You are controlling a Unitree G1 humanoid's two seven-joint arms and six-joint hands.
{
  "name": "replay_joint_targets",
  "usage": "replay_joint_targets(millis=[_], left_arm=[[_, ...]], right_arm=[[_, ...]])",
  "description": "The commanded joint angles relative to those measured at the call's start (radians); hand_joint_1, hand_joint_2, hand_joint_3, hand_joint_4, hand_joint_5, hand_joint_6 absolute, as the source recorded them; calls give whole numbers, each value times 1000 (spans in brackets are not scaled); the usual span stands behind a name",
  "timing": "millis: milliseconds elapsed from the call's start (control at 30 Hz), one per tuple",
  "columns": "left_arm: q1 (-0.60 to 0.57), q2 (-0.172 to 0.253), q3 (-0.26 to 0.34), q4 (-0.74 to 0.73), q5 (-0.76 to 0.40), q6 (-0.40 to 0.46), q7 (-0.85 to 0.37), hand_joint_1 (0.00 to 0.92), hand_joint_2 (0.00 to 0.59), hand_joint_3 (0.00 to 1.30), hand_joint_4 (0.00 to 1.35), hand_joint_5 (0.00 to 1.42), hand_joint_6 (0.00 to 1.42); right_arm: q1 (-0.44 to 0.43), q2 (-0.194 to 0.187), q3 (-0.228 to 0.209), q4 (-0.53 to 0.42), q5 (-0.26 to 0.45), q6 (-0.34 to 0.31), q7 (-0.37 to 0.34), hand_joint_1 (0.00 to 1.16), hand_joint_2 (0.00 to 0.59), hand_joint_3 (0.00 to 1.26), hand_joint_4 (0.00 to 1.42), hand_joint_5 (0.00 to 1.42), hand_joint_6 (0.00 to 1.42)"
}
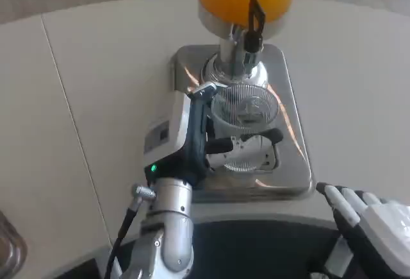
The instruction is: Grasp the cup under the faucet to collect the drink, then remove the cup.
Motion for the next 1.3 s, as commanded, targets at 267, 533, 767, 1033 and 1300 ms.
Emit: replay_joint_targets(millis=[267, 533, 767, 1033, 1300], left_arm=[[-151, -52, -24, 212, -1, 8, 159, 635, 0, 947, 1137, 1339, 1424], [-149, -38, -49, 217, 10, 30, 196, 602, 0, 702, 760, 1108, 1405], [-139, -20, -52, 196, 3, 48, 183, 426, 31, 468, 480, 895, 1312], [-131, -5, -56, 164, 1, 65, 165, 319, 70, 455, 391, 784, 1238], [-104, 15, -52, 108, -14, 45, 132, 272, 65, 377, 161, 489, 886]], right_arm=[[-39, -22, -49, 25, 27, 25, 32, 457, 506, 0, 0, 0, 0], [-26, -15, -48, 13, 27, 29, 35, 454, 507, 0, 0, 0, 0], [-27, -13, -40, 15, 29, 27, 32, 451, 507, 0, 0, 0, 0], [-65, -19, -48, 25, 48, 34, 29, 450, 507, 0, 0, 0, 0], [-66, -10, -39, 25, 44, 35, 21, 450, 507, 0, 0, 0, 0]])
